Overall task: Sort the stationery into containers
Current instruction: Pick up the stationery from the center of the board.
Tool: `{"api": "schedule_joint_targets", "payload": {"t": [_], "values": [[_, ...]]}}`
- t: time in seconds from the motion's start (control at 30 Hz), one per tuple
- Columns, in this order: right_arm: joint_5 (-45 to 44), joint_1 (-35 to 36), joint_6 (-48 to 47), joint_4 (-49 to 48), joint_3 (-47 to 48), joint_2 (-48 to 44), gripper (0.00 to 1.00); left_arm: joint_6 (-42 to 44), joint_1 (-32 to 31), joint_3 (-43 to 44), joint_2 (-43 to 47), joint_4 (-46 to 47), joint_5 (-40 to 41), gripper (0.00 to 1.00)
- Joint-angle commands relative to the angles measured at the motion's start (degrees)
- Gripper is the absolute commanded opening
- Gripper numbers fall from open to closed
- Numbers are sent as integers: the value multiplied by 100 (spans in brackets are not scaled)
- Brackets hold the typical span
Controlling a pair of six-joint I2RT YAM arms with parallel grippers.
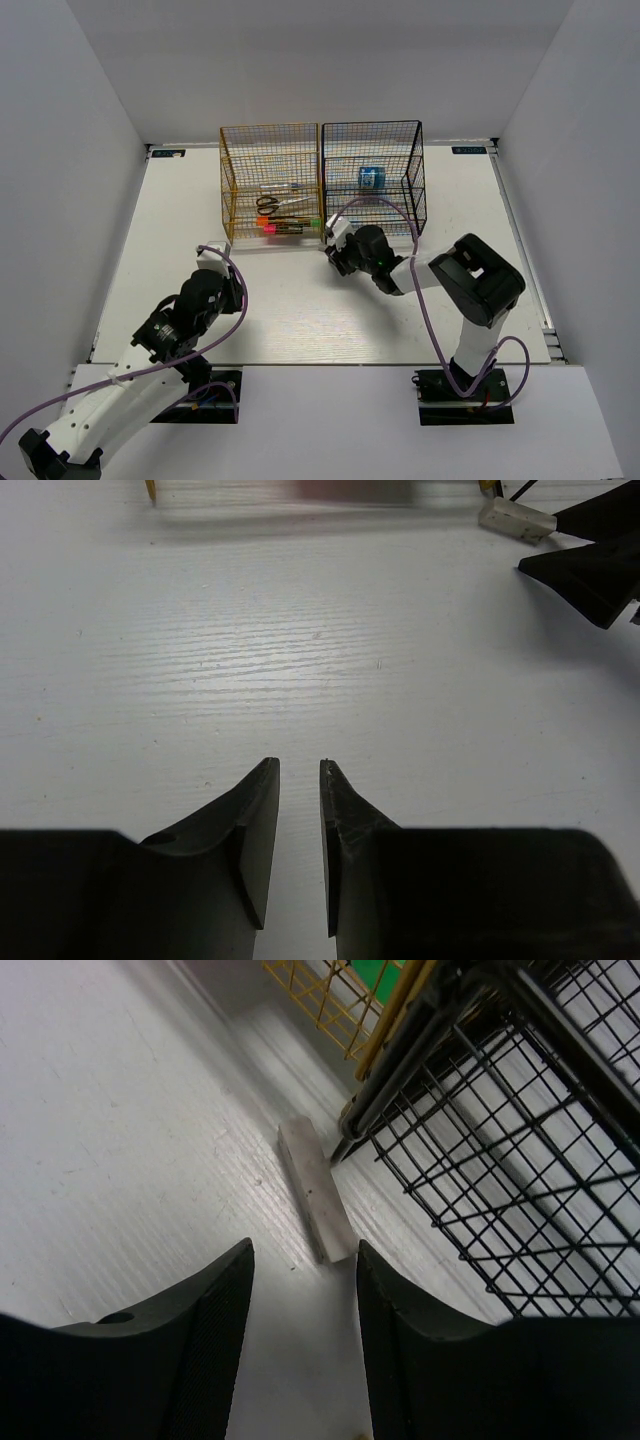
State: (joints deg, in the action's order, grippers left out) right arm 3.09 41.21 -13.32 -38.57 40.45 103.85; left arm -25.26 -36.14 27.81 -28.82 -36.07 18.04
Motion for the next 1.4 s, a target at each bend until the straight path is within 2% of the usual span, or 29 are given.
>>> {"api": "schedule_joint_targets", "payload": {"t": [0.0,0.3,0.57,0.7,0.9,1.07,1.37], "values": [[139,-34,-39,-28,253,117,49,65,-16,84,-27,-58,77,34],[727,-113,-30,357,560,249,48,65,-24,145,-80,-110,121,34],[1438,-219,-12,631,570,179,33,82,-25,259,-71,-250,191,34],[1651,-210,-4,684,482,56,33,100,-16,268,-19,-269,243,34],[1028,-193,154,807,596,117,45,108,-16,268,-1,-295,252,35],[746,-192,242,930,745,214,46,126,-25,251,8,-286,270,35],[789,-175,444,982,1149,478,46,144,-16,251,16,-304,288,35]]}}
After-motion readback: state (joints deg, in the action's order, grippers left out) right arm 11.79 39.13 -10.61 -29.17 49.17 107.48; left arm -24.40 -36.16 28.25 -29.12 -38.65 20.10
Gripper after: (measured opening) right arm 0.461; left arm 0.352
